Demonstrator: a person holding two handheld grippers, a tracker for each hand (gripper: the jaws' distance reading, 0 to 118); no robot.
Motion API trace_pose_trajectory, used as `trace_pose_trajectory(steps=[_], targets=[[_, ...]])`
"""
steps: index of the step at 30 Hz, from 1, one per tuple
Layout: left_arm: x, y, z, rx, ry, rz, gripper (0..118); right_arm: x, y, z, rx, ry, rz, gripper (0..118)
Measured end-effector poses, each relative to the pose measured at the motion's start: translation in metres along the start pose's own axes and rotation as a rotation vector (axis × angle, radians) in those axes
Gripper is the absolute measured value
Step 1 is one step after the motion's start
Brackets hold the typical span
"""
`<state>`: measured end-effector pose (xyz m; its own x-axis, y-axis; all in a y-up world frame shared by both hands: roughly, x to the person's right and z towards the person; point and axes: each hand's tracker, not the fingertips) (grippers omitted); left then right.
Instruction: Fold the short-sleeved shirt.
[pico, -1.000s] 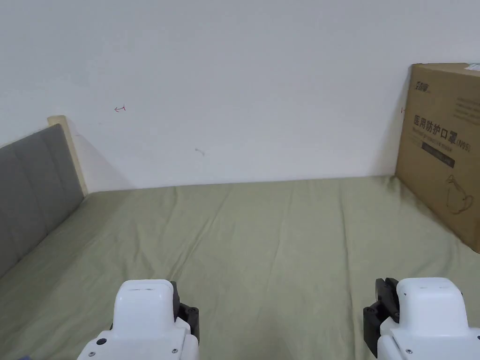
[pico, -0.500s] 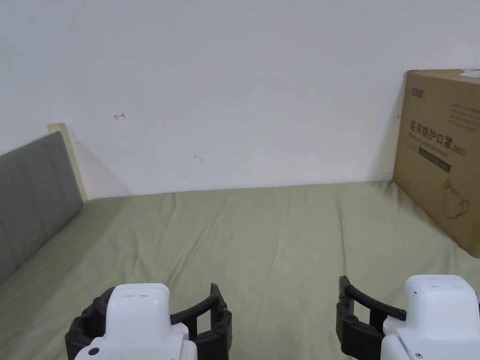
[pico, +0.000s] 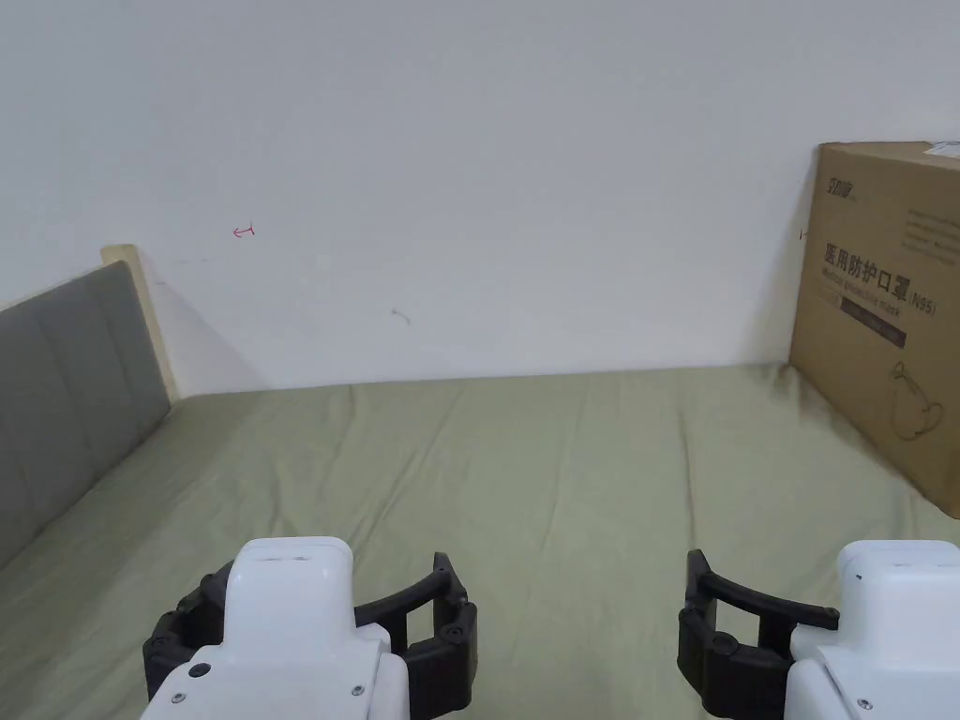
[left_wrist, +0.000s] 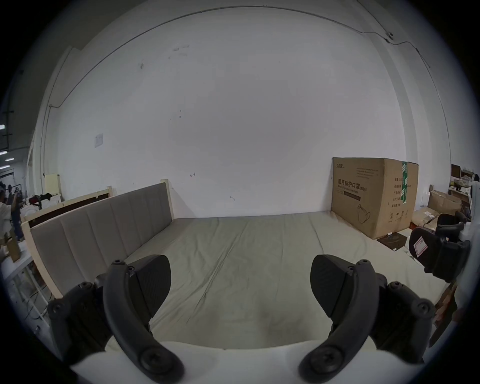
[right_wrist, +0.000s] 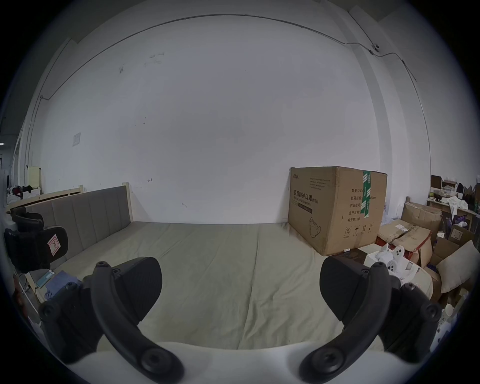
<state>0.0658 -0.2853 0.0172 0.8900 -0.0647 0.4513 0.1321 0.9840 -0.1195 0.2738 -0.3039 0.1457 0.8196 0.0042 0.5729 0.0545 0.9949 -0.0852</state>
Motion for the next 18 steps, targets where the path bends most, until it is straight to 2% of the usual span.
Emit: trace_pose_trajectory(steps=[3,14,18], targets=[[-0.001,0.003,-0.006,-0.092,0.002,0.002,111,-0.002,0.001,-0.001,0.000,-0.009,0.015,118],[-0.002,0.006,-0.013,-0.136,0.016,0.022,111,-0.008,0.000,-0.005,-0.018,0.008,0.029,118],[-0.009,0.005,-0.016,-0.172,-0.033,0.073,111,-0.011,-0.002,-0.006,-0.027,0.016,0.033,118]])
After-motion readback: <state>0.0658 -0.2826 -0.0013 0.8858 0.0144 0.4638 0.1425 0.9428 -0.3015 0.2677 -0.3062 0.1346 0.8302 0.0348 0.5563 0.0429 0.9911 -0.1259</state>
